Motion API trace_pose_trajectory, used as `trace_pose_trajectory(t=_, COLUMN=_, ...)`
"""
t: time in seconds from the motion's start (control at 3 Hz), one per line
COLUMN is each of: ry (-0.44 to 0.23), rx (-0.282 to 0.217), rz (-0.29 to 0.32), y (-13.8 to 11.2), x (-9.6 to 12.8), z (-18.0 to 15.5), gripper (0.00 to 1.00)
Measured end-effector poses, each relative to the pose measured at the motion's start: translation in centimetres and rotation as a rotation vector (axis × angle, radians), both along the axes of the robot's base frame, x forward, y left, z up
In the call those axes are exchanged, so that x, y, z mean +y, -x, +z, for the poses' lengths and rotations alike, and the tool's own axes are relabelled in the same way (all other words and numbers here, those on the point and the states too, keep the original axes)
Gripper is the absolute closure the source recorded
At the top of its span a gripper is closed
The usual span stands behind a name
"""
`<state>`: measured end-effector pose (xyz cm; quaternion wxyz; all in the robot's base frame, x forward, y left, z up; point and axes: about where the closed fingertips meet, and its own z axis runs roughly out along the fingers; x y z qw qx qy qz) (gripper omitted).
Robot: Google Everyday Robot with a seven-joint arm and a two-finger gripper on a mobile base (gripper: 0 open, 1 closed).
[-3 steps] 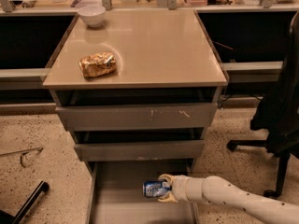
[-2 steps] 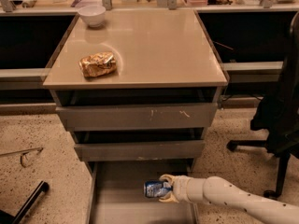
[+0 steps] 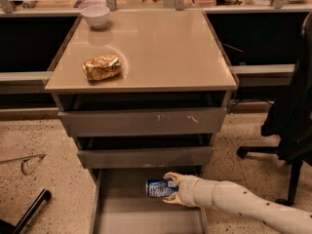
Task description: Pick pepsi can from bottom drawer and place on counter
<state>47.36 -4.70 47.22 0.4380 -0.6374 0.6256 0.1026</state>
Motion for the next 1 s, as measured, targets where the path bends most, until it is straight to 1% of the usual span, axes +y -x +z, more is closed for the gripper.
trace_pose_trajectory(t=0.33, ry=0.022, rx=-0.107, rz=0.010, y=-0.1, x=1.9, z=8.2, gripper=1.00)
trace_pose_trajectory(t=0.67, ry=0.037, rx=-0.228, rz=0.017, y=0.1, x=3.4, z=15.6, gripper=1.00)
trace_pose_trajectory(t=1.0, ry=0.037, rx=-0.228, rz=0.017, y=0.1, x=3.4, z=15.6, gripper=1.00)
